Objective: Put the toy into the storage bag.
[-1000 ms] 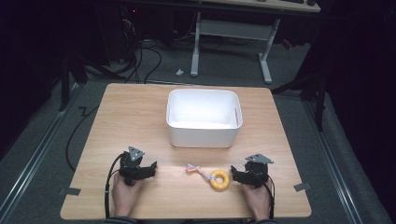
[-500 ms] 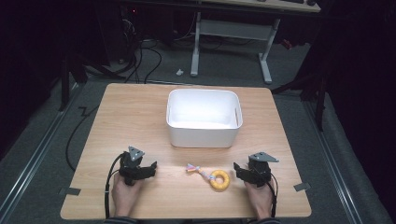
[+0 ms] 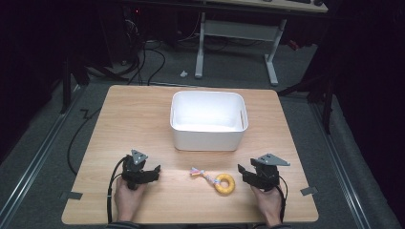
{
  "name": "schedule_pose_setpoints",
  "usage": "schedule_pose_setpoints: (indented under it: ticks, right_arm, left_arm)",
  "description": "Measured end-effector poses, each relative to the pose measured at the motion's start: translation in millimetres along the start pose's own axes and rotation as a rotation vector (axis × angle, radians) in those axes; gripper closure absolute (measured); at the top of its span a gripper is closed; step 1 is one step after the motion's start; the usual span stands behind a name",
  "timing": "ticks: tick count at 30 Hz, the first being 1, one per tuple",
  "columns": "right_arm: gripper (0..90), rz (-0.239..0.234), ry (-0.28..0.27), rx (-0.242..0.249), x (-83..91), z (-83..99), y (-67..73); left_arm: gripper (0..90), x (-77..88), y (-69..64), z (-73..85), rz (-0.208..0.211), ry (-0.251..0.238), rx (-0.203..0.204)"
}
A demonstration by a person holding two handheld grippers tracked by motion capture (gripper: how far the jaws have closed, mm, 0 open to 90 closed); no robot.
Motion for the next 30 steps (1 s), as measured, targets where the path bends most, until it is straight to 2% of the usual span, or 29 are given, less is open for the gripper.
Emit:
schedule_pose_setpoints:
  ticks: [9, 16, 21, 26, 30]
  right_arm:
    - [45.6, -0.09, 0.048, 0.082, 2.1, -7.7, 21.5]
    - [48.7, -0.139, 0.092, 0.116, -4.6, -9.0, 36.6]
    - [50.2, -0.15, 0.144, 0.155, -10.6, -3.8, 43.2]
    - [52.6, -0.154, 0.188, 0.142, -15.7, 2.6, 40.9]
    - [53.8, -0.147, 0.221, 0.157, -19.6, 4.3, 41.0]
  left_arm:
    - [17.6, 0.0, 0.2, 0.0, 0.002, 0.0, 0.001]
    - [17.6, 0.0, 0.2, 0.0, 0.003, -0.001, 0.001]
    - [17.6, 0.1, 0.3, 0.0, 0.003, 0.0, 0.001]
    - [17.6, -0.2, 0.1, -0.1, 0.002, -0.002, 0.003]
    - [17.6, -0.3, 0.1, -0.2, 0.003, -0.002, 0.001]
Point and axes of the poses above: each handheld gripper's, and its own axes: x roughly backward along the jaws, z roughly out of its underside, y roughly to its left, the point moved 1 cm from there along -x, roughly forward along the jaws, and after that the axes turned 8 degrees about -y, right-handed, at the moved point
